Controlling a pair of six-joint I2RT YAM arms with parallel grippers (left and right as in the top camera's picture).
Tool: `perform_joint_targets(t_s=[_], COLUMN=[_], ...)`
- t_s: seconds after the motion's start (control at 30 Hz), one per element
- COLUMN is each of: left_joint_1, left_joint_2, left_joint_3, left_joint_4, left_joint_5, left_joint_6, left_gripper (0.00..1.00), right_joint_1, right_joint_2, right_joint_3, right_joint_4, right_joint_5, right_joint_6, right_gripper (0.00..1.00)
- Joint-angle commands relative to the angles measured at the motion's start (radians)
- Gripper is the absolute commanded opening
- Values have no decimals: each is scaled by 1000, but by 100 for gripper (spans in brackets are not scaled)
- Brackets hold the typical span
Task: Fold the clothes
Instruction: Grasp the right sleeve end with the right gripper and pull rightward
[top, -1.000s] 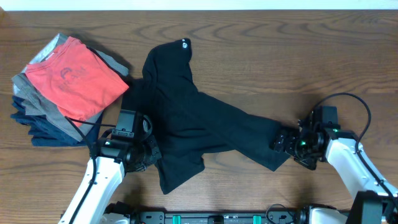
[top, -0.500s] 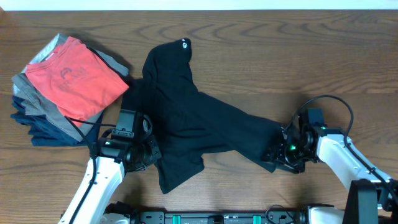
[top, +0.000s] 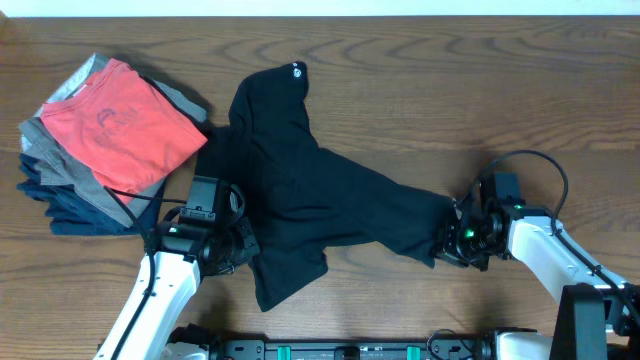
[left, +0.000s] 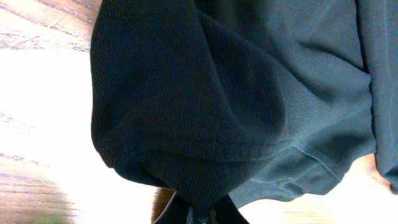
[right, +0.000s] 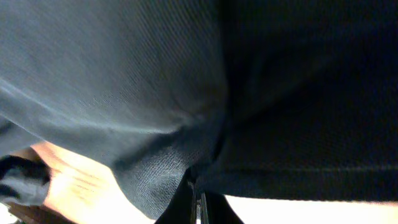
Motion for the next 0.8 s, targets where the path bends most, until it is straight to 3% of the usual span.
perform_joint_targets(t_s=[0.0,0.2,0.23,0.27,0.3,0.37,0.43,0.63,0.77], left_joint_1=[6,6,6,6,6,6,6,6,6], left_joint_2=[3,3,3,3,3,3,3,3,3], left_joint_3=[2,2,2,2,2,2,2,2,2], left_joint_4=[-3,0,0,0,1,2,3,5,5], left_joint_5=[-14,-14,-14,-14,-14,-14,-14,-14,-14], left_joint_6=[7,7,7,7,7,7,7,7,7], left_gripper=[6,6,6,6,6,6,6,6,6], right_joint_1=[-29,-136,-145,-149,-150,-150,-149,-149,-150], right_joint_2=[-19,-20,-20,-20,-20,-20,-20,-20,-20], right_joint_3=[105,352,379,400,413,419,418,397,346], right_joint_4=[79,383,414,423,416,381,279,-62,-144], right_joint_5=[-66,-80,-68,-41,-13,12,34,343,512], right_joint_6=[25,163,164,164,163,149,85,16,42], right_gripper=[1,3,13,32,42,59,69,74,74])
